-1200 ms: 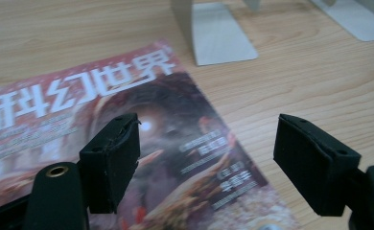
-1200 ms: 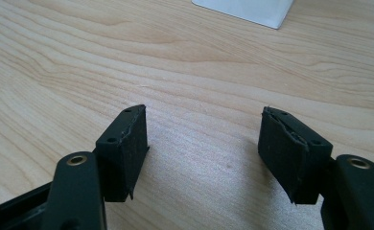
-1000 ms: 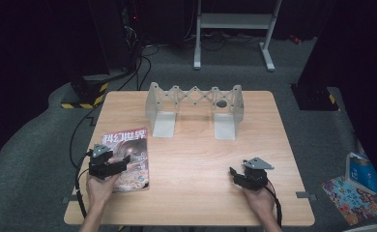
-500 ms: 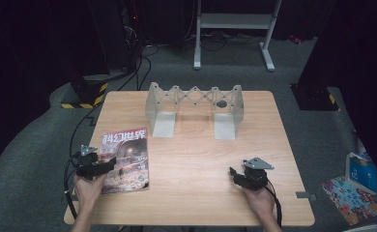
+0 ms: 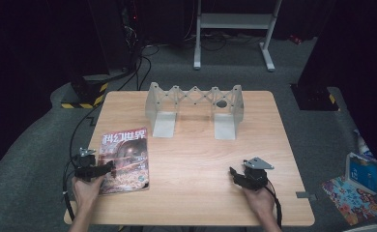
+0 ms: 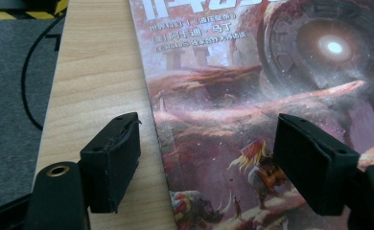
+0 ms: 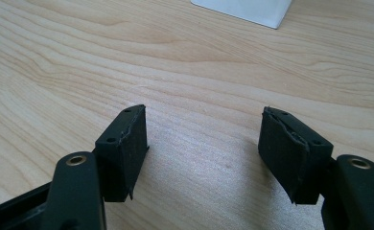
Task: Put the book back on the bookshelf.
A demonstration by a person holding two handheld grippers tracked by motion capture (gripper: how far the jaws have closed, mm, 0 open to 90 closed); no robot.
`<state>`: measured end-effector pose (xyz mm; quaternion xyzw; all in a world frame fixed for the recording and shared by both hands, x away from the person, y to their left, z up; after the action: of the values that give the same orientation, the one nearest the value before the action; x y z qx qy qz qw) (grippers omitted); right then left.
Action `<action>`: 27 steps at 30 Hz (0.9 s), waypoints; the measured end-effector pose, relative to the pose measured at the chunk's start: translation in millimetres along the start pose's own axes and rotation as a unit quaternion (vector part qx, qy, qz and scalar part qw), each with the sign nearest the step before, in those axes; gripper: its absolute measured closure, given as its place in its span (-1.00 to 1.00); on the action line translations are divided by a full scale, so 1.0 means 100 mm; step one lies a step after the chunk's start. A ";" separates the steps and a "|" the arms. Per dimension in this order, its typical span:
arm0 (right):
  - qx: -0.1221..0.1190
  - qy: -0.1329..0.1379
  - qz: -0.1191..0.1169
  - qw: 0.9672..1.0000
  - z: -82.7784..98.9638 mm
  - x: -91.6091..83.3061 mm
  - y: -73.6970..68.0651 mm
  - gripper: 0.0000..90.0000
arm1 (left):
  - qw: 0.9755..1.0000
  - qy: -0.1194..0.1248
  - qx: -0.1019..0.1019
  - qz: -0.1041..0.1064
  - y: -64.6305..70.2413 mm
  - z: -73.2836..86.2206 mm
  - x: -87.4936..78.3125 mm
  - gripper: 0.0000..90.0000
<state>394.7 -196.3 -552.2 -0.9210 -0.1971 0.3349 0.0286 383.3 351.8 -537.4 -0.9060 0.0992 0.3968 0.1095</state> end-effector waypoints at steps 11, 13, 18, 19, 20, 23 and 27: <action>-0.001 0.000 0.000 1.000 0.00 0.00 0.00 -0.24 | 1.000 0.019 -0.001 0.010 0.06 0.05 -0.02 -0.31; -0.001 0.001 0.000 1.000 0.00 0.00 0.00 -0.24 | 1.000 0.024 -0.002 0.010 0.06 0.07 -0.02 -0.31; -0.001 0.000 -0.001 1.000 0.00 0.00 0.00 -0.24 | 1.000 0.022 0.001 0.016 0.10 0.07 -0.03 -0.31; -0.001 0.000 -0.001 1.000 0.00 0.00 0.00 -0.24 | 1.000 0.023 0.002 0.017 0.12 0.07 -0.03 -0.31; -0.001 0.000 -0.001 1.000 0.00 0.00 0.00 -0.24 | 1.000 0.023 0.002 0.017 0.12 0.07 -0.03 -0.31; 0.000 0.000 -0.001 1.000 0.00 0.00 0.00 -0.24 | 0.999 0.027 0.005 0.020 0.18 0.07 -0.04 -0.31; -0.001 0.000 -0.001 1.000 0.00 0.00 0.00 -0.24 | 0.999 0.027 0.010 0.023 0.24 0.08 -0.06 -0.31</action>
<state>394.4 -196.5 -552.3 -0.9209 -0.1979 0.3346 0.0281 367.1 332.1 -541.3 -0.9127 0.1273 0.3734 0.1066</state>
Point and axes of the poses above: each handheld gripper's, and its own axes: x roughly forward along the jaws, z roughly out of its underside, y roughly to its right, the point moved 3 cm from there along x, roughly forward along the jaws, and after that the axes turned 15 degrees about x, right-handed, at the moved point
